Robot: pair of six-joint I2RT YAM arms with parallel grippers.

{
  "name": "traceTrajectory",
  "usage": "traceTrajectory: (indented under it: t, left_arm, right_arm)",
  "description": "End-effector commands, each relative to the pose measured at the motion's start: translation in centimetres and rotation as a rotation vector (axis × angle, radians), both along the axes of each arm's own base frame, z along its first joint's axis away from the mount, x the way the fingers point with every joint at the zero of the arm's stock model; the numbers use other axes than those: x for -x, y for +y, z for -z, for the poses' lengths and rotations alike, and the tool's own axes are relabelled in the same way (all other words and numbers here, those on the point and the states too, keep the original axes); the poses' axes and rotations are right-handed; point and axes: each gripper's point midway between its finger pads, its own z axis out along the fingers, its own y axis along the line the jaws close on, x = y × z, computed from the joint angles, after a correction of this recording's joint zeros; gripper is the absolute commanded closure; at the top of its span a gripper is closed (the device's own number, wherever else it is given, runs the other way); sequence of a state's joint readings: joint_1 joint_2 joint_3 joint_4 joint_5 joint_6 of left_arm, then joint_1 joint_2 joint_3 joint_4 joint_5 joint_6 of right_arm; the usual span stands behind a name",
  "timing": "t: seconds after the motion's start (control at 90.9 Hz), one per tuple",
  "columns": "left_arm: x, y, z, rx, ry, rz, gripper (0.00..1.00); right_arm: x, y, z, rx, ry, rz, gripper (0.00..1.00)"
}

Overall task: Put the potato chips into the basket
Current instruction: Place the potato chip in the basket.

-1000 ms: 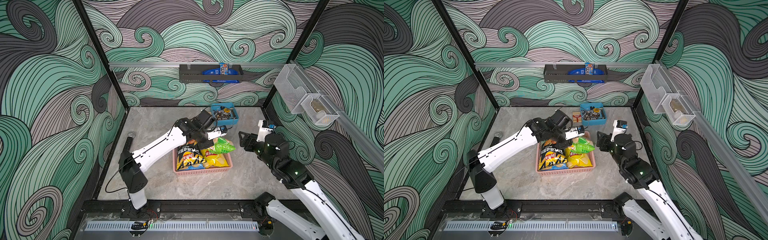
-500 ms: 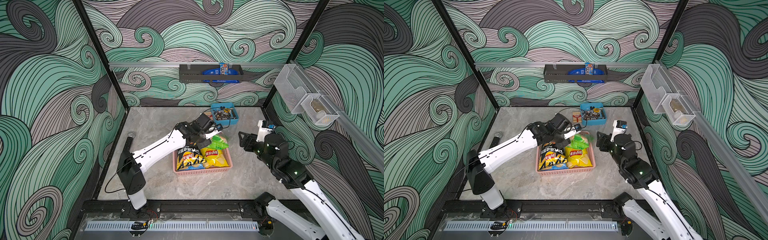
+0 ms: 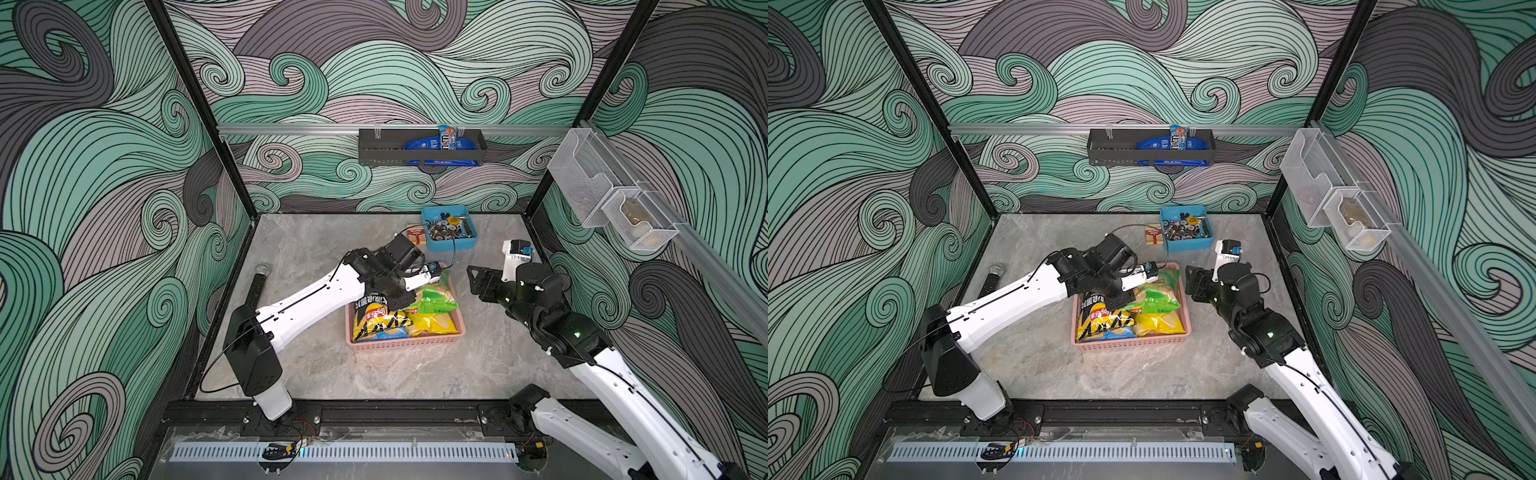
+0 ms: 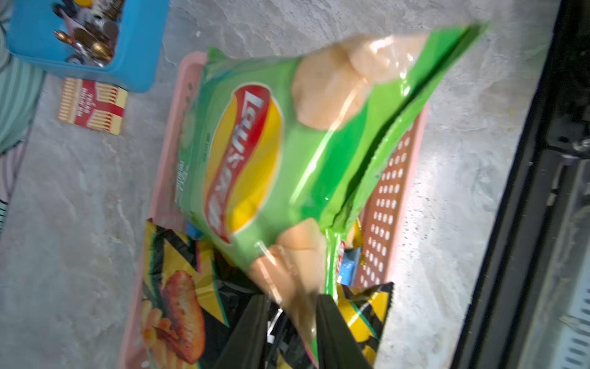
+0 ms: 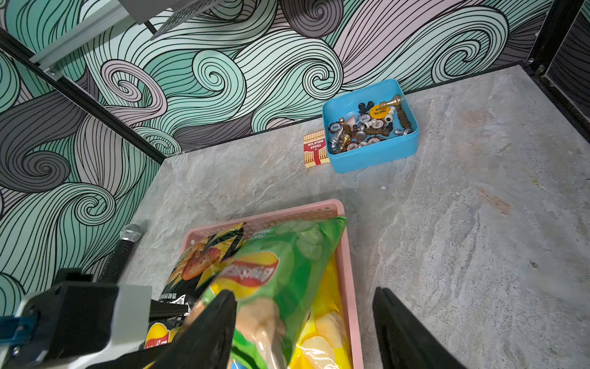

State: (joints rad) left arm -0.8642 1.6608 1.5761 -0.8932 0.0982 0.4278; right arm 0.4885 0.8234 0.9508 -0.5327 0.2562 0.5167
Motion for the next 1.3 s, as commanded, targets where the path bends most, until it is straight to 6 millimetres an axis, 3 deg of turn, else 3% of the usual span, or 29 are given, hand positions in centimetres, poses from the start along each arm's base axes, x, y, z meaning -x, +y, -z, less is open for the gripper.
traceTrajectory:
  t: [0.0, 0.066, 0.187, 0.275, 0.363, 0.462, 0.55, 0.594, 0.682, 0.825, 1.079, 1.288]
  left_arm:
    - [2.6, -0.5, -1.4, 0.048, 0.091, 0.117, 0.52]
    - [3.6, -0.4, -3.0, 0.075, 0.11, 0.163, 0.41]
    - [4.6, -0.1, -7.8, 0.174, 0.115, 0.219, 0.24]
    - [3.1, 1.1, -10.4, 0.254, 0.087, 0.169, 0.23]
    - [0.5, 3.3, -10.9, 0.303, 0.084, 0.079, 0.23]
    - [-2.8, 6.4, -9.0, 0.299, 0.046, -0.091, 0.24]
    - [-4.8, 9.2, -5.9, 0.284, 0.004, -0.231, 0.24]
    - [-5.0, 10.5, -5.4, 0.3, -0.031, -0.272, 0.24]
    - [-4.6, 12.1, -1.5, 0.255, -0.041, -0.311, 0.25]
    - [-3.8, 13.7, 2.6, 0.183, -0.042, -0.332, 0.25]
    - [-4.1, 14.8, 6.3, 0.109, 0.001, -0.368, 0.25]
    - [-4.4, 14.8, 6.2, 0.138, 0.003, -0.386, 0.26]
  right_arm:
    - [-0.3, 1.6, -0.1, -0.043, 0.014, -0.067, 0.29]
    - [-0.3, 2.8, 0.7, -0.053, 0.052, -0.123, 0.29]
    - [-0.2, 5.1, 2.6, -0.067, 0.136, -0.229, 0.29]
    - [-0.3, 6.0, 4.3, -0.063, 0.192, -0.266, 0.29]
    - [-0.6, 6.7, 4.9, -0.053, 0.217, -0.302, 0.33]
    - [-1.2, 7.4, 4.2, -0.035, 0.204, -0.339, 0.38]
    - [-1.4, 8.7, 4.5, -0.032, 0.228, -0.404, 0.41]
    - [-1.4, 9.4, 5.5, -0.04, 0.265, -0.439, 0.43]
    - [-1.1, 10.6, 7.5, -0.031, 0.328, -0.484, 0.43]
    - [-0.7, 10.8, 10.9, 0.037, 0.397, -0.492, 0.4]
    - [1.1, 9.2, 15.8, 0.148, 0.479, -0.473, 0.39]
    - [1.0, 8.2, 17.0, 0.232, 0.477, -0.454, 0.35]
